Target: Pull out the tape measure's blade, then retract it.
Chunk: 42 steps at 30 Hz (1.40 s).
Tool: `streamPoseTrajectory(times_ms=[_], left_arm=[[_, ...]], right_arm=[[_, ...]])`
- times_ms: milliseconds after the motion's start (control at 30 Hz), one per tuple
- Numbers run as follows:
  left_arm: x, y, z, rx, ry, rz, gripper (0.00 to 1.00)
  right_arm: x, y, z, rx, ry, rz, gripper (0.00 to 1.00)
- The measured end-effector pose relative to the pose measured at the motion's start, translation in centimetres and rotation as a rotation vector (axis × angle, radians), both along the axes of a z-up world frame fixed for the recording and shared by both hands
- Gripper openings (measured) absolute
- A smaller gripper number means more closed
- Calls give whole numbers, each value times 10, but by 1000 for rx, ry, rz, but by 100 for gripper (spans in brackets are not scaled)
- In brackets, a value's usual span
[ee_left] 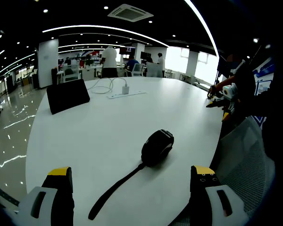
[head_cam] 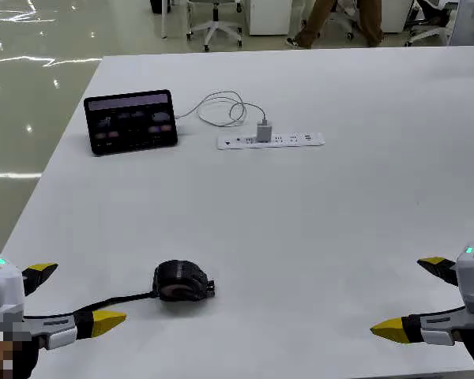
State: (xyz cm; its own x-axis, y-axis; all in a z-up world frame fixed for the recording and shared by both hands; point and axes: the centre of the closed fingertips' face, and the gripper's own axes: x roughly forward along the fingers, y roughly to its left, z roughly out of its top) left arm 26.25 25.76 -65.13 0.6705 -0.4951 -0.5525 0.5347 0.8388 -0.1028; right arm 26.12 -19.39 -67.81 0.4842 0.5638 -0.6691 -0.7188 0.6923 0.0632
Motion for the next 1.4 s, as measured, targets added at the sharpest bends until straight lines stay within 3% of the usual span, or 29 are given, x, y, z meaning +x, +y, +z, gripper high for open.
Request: streamPoseTrajectory(times_ms=[433, 633, 767, 933, 1300, 1400], left_arm=[[-1, 0, -2, -2, 10, -2, 100], [0, -2, -4, 23, 8, -22, 100], [4, -6, -6, 62, 13, -74, 100], [12, -19, -4, 79, 23, -154, 100], [28, -55, -7, 116, 42, -319, 98], [30, -63, -12, 143, 54, -366, 97]], right_arm=[[-1, -2, -2, 0, 2, -5, 100], [2, -1, 0, -11, -19, 2, 100], [5, 7, 3, -18, -25, 18, 100], [10, 17, 7, -24, -33, 44, 100], [22, 47, 11, -16, -42, 102, 100], [26, 53, 10, -17, -42, 115, 100]])
